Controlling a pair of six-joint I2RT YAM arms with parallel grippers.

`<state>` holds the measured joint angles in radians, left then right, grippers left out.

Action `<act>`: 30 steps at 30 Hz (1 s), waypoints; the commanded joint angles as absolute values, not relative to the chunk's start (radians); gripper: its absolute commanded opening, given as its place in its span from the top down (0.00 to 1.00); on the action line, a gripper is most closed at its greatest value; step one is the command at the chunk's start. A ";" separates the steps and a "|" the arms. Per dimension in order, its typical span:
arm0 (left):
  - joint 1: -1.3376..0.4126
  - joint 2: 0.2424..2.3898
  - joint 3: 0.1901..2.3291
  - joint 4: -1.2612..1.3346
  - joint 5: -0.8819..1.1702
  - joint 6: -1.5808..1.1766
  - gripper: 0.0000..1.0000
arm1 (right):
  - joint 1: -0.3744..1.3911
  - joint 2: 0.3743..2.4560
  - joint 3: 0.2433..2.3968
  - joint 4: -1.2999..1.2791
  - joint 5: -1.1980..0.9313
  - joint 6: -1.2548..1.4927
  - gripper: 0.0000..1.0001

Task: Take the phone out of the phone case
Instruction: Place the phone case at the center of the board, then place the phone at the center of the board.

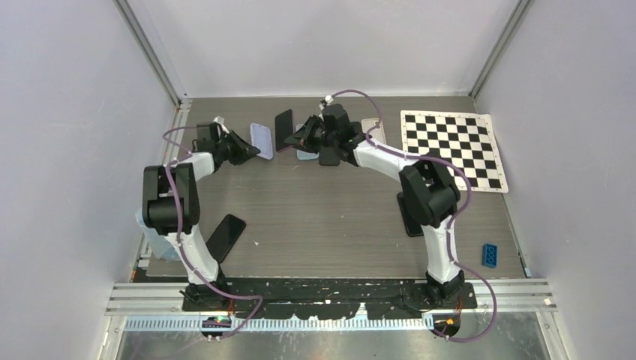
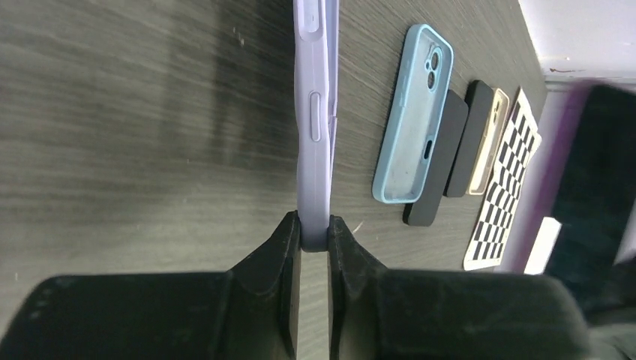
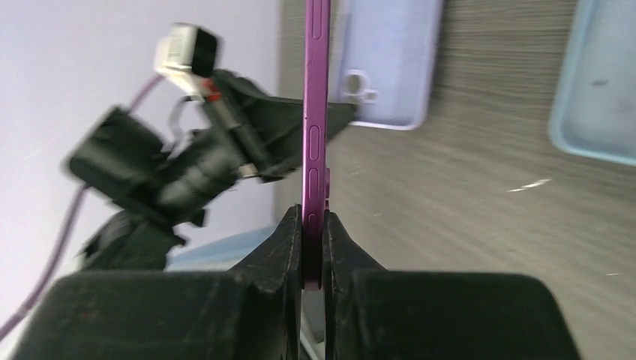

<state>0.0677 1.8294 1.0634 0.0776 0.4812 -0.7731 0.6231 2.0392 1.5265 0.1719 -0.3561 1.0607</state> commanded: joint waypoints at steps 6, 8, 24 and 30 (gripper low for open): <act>0.080 1.965 1.192 0.033 0.473 -0.746 0.65 | 0.609 2.241 1.780 0.011 -0.264 0.946 0.99; 0.082 1.959 1.194 -0.010 0.434 -0.753 0.58 | 0.609 2.293 1.808 0.008 -0.276 0.956 0.99; 0.086 1.678 1.192 -0.305 0.252 -0.692 0.27 | 0.604 2.525 1.986 0.010 -0.456 0.990 0.98; 0.084 1.569 1.094 -0.299 0.253 -0.675 0.24 | 0.598 2.581 2.016 -0.049 -0.481 1.035 0.93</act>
<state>0.0807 1.6527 1.1320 -0.2779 0.2543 -0.7139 0.5922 2.5450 1.9873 0.0059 -0.4477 0.9966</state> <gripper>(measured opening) 0.748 0.134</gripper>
